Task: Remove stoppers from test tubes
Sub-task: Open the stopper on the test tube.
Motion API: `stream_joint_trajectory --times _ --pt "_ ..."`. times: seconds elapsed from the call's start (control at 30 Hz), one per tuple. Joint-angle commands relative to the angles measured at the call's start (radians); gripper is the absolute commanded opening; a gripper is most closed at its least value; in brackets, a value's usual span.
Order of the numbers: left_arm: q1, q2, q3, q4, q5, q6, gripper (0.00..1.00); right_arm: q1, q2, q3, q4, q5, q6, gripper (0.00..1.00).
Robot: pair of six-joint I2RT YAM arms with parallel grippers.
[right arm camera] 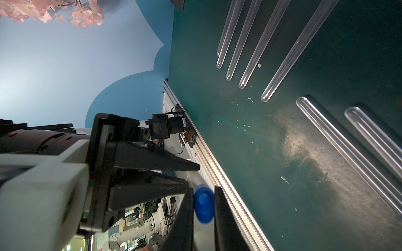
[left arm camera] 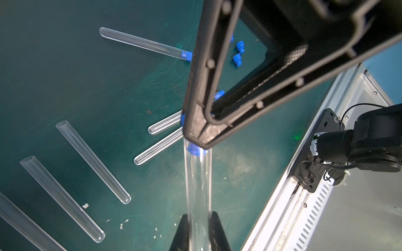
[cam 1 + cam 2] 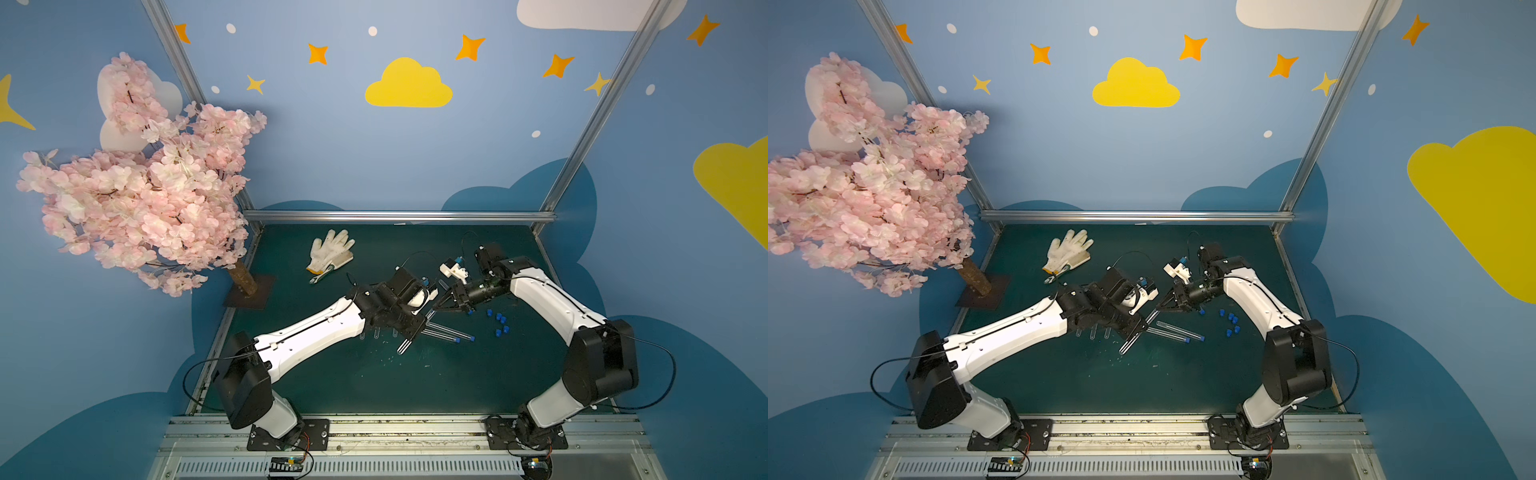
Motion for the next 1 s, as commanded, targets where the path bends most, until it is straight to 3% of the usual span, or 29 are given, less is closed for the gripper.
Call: stream_joint_trajectory --times 0.0,0.4,0.73,0.97 --pt "0.001 -0.025 -0.009 -0.053 -0.018 0.025 0.03 -0.014 -0.016 0.031 -0.050 0.047 -0.041 0.00" --pt "0.002 -0.035 -0.057 -0.094 -0.060 0.050 0.03 -0.052 -0.031 0.049 -0.042 0.015 -0.036 0.00" --pt "0.002 -0.030 -0.086 -0.099 -0.067 0.051 0.03 -0.067 -0.026 0.065 -0.097 0.078 -0.076 0.00" --pt "0.002 -0.030 -0.097 -0.099 -0.078 0.048 0.03 -0.071 -0.051 0.060 -0.054 0.018 -0.066 0.00"
